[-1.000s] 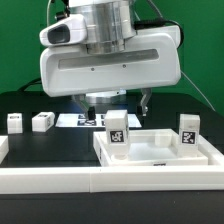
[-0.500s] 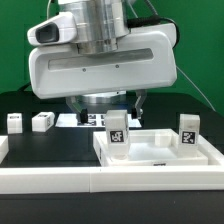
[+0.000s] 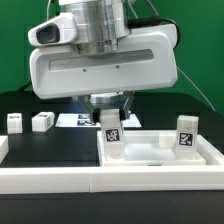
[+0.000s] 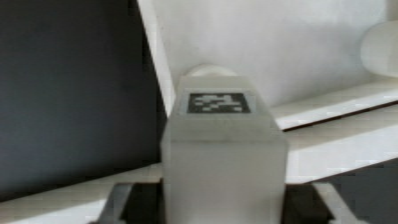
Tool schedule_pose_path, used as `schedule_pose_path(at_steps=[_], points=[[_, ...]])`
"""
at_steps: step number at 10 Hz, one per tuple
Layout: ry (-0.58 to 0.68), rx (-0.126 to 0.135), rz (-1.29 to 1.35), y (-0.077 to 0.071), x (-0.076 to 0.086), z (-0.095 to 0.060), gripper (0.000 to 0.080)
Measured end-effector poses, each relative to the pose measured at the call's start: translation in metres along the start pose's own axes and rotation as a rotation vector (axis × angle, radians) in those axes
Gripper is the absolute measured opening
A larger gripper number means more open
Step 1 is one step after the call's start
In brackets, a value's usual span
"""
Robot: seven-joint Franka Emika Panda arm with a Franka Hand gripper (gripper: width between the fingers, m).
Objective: Assemble square table
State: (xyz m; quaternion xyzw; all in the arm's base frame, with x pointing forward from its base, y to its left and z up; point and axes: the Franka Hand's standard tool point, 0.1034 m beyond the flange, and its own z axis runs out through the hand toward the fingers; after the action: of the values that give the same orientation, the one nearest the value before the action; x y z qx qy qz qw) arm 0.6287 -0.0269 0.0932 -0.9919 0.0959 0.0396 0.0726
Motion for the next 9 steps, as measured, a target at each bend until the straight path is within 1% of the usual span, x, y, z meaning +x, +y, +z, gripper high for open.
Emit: schedule_pose_path(at_steps=[3, 6, 8, 9], points=[[0.000, 0.000, 0.035, 0.0000, 0.0000, 0.0000, 0.0288], [0.014, 0.000, 0.306, 0.0003, -0.0007, 0.0008, 0.0288], [0.033, 0.002, 0.551, -0.0037, -0.0005, 0.0019, 0.0288], [0.049, 0.005, 0.601, -0.0054, 0.0005, 0.0022, 0.0290]])
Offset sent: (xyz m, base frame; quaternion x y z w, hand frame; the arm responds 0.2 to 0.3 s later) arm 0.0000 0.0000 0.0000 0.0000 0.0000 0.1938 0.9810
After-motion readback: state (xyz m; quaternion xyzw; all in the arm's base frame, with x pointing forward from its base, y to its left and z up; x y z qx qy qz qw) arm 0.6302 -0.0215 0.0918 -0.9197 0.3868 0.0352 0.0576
